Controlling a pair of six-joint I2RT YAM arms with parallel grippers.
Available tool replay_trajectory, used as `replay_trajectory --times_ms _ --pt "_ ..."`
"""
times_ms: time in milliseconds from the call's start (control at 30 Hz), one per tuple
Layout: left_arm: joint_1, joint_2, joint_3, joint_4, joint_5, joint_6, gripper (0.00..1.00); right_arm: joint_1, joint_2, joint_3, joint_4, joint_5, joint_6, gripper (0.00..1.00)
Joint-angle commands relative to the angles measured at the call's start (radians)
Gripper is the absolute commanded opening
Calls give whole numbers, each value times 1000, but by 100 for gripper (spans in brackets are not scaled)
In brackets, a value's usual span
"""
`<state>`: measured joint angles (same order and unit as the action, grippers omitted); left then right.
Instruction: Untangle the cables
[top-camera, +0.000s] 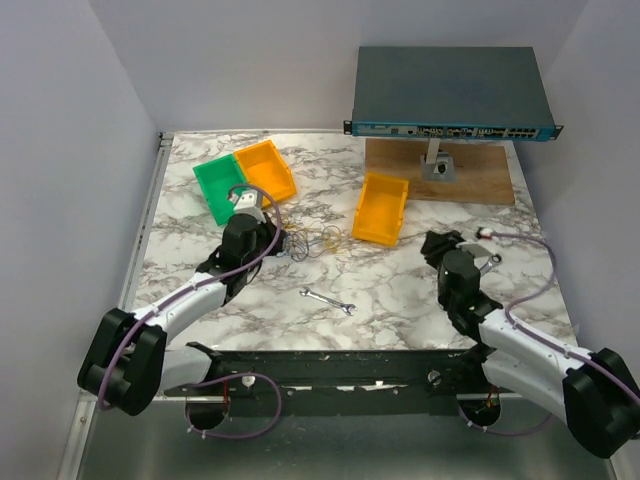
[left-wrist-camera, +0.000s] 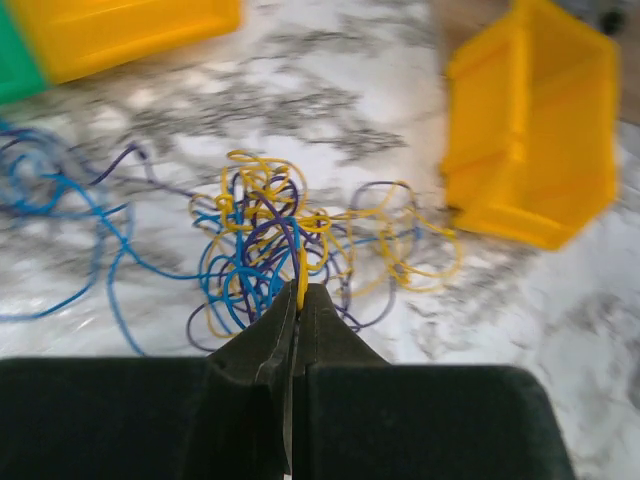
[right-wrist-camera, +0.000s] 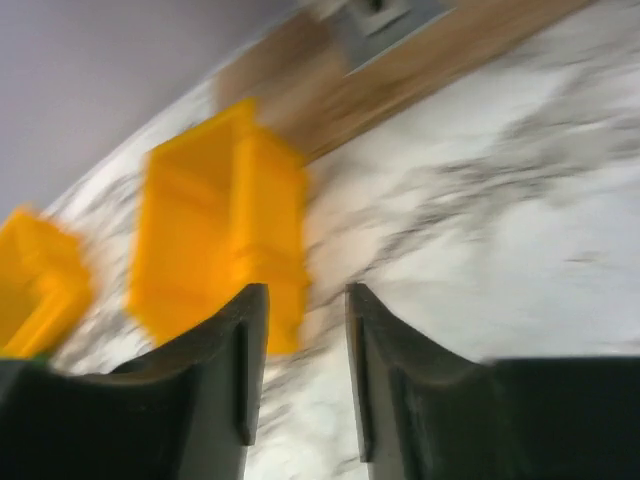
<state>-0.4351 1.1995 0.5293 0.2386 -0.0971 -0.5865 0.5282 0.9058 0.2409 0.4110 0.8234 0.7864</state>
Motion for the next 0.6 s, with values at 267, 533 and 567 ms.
replay_trajectory --times_ms 267,533,567 --pt "-92 59 -3 504 718 125 0 45 313 70 530 -1156 -428 87" --pt "-132 144 55 553 893 96 0 83 468 138 592 -1378 -408 87" --pt "-138 156 70 540 895 97 0 86 482 146 598 -1386 -398 79"
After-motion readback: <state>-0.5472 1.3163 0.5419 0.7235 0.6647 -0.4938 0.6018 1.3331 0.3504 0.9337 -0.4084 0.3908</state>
